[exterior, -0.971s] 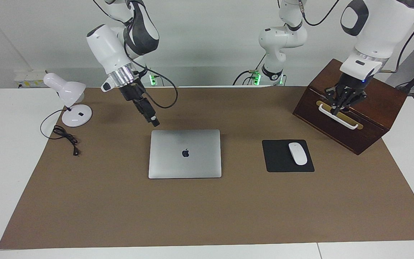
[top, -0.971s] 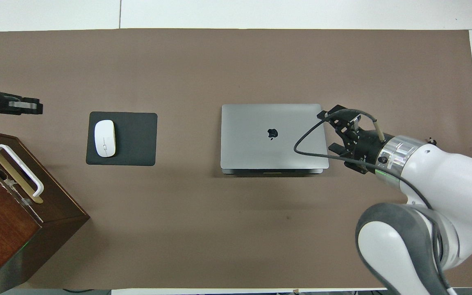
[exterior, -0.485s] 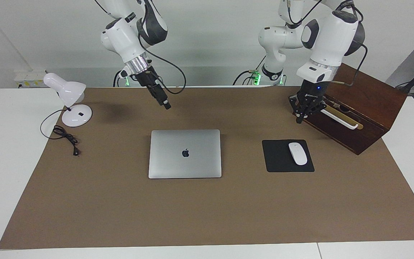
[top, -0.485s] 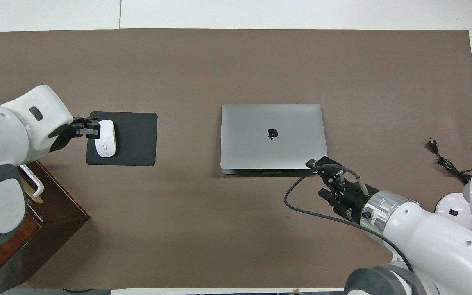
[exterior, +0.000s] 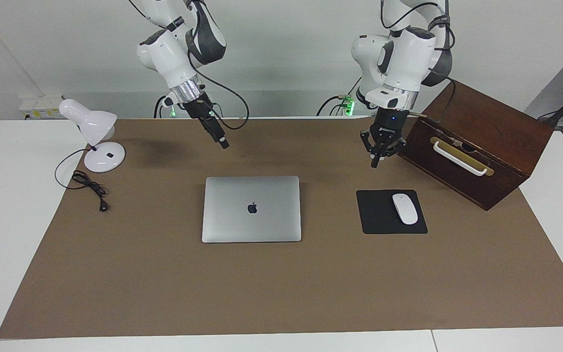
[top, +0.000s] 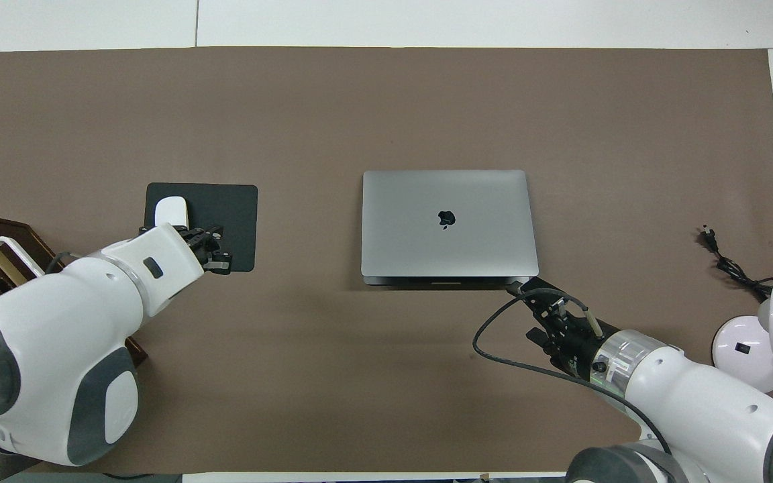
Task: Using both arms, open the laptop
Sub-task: 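Place the left gripper on the laptop base while the right gripper reaches the lid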
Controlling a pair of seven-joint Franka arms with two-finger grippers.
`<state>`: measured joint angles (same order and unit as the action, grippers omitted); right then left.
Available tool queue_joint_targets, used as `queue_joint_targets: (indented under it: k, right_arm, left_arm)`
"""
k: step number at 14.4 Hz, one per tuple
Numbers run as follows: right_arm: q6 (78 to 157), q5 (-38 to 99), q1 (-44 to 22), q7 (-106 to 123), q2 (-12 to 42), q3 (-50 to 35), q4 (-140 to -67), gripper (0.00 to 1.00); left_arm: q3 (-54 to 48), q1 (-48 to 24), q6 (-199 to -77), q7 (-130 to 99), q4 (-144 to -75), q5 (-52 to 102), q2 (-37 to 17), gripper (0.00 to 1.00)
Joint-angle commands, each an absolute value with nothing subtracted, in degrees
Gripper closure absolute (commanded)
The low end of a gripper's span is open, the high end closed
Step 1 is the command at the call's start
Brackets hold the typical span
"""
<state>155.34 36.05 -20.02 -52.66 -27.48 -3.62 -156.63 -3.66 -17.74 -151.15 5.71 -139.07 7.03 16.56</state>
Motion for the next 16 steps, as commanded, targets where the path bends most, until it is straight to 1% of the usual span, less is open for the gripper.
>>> queue_joint_targets:
  k: [1,3,6,11,14,16]
  right_arm:
    - [160.47,37.53,-20.04,-51.59,-22.69,-3.96,-156.80,0.00]
    - [163.20,37.53,-20.39,-51.59,-18.65,-4.04,-156.01,0.00]
    - [165.23,37.53,-20.39,-51.50,-13.55,-4.04,-153.73,0.00]
    - [166.11,37.53,-20.13,-50.28,-10.56,-3.96,-152.23,0.00]
    - [168.83,37.53,-20.13,-50.10,-7.48,-3.96,-151.00,0.00]
    - [168.84,37.53,-19.87,-50.01,-6.77,-3.96,-149.95,0.00]
  left_arm:
    - [-2.90,-21.52,-158.27,4.84,-144.57,8.70,18.11,1.00]
    - [-2.90,-23.28,-162.66,4.31,-146.68,8.70,17.23,1.00]
    - [-2.90,-26.62,-170.74,3.26,-149.93,8.70,14.42,1.00]
    - [-2.90,-32.25,-184.02,0.18,-152.31,8.70,6.78,1.00]
    - [-2.90,-33.74,-188.96,0.09,-153.11,8.70,4.23,1.00]
    - [-2.90,-34.36,-192.63,0.18,-153.11,8.70,2.21,1.00]
